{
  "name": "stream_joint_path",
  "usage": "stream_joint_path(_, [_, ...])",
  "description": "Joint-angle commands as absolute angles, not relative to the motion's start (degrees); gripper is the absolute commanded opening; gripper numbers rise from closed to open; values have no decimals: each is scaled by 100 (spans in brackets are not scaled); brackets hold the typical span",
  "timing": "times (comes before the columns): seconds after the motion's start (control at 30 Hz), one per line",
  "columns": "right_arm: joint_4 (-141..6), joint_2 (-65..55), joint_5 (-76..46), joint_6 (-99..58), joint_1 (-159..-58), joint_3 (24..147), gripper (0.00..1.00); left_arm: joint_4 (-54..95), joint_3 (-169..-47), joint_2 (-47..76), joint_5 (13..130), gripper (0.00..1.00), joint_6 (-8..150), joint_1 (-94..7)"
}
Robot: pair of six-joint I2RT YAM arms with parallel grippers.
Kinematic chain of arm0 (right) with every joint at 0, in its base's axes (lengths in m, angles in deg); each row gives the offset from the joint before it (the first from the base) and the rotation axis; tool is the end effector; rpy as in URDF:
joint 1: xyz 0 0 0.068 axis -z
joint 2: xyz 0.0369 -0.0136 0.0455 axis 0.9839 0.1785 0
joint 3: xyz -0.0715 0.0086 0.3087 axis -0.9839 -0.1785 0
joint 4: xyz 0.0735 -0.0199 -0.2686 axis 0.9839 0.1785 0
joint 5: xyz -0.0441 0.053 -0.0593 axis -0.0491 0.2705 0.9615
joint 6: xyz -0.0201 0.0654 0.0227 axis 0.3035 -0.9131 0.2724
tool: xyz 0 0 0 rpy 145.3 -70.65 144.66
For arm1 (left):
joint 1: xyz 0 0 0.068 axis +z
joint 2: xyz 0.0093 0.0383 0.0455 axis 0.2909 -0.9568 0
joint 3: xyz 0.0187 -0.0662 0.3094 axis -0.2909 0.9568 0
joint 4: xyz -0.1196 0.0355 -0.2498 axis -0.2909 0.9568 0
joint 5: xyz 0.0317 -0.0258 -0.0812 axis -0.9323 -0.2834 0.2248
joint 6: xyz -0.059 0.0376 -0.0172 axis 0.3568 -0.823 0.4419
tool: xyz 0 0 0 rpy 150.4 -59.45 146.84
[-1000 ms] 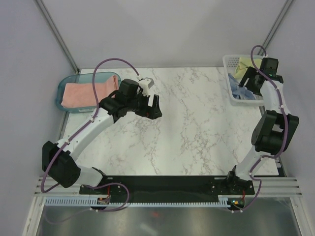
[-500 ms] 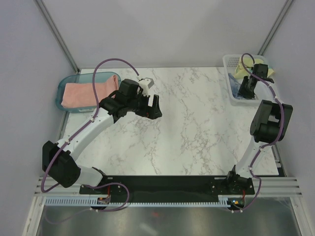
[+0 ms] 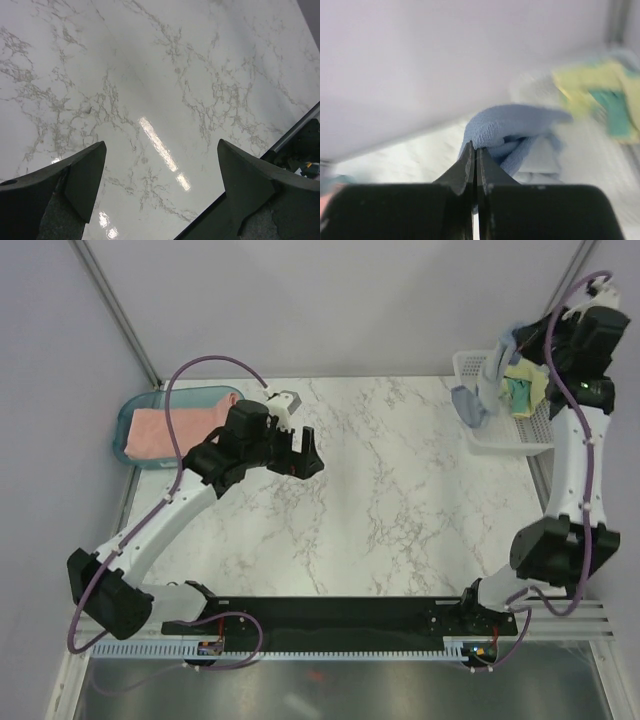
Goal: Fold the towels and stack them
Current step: Grab crumpled towel, then move the towel to the center of the board
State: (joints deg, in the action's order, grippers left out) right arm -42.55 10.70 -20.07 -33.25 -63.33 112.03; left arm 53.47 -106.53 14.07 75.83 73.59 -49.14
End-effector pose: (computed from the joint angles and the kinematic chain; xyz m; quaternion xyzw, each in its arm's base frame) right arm 0.4233 -0.1114 0.4600 0.1945 0.7941 0.1042 0.5663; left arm 0.2625 -0.1810 0.3735 0.1876 0.8663 -0.2699 0.3762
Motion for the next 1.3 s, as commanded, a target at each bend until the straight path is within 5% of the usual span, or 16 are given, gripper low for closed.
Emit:
stream_joint_path(0.0, [-6340, -563, -3905, -5283, -6363, 11545, 0, 5083, -10872, 2074, 7463, 100, 7707, -4899])
stream_joint_path(0.23, [-8721, -1811, -5331, -7634, -6915, 10175, 0, 5188, -10644, 3155, 7604, 100, 8191, -4908])
stream_joint_path(0.53, [-7582, -2358, -4956, -6539, -8655, 7619, 0, 5443, -10196, 3552, 7395, 100, 8499, -4908])
stream_joint_path(0.9, [-7109, -1330, -4146, -4965, -11291, 5393, 0, 5619, -9501, 3341, 6136, 96, 9140, -4689])
stream_joint_path(1.27, [-5930, -2797, -2775, -5456, -11794, 3178, 0, 5180, -9598, 2050, 7233, 83, 8886, -4653])
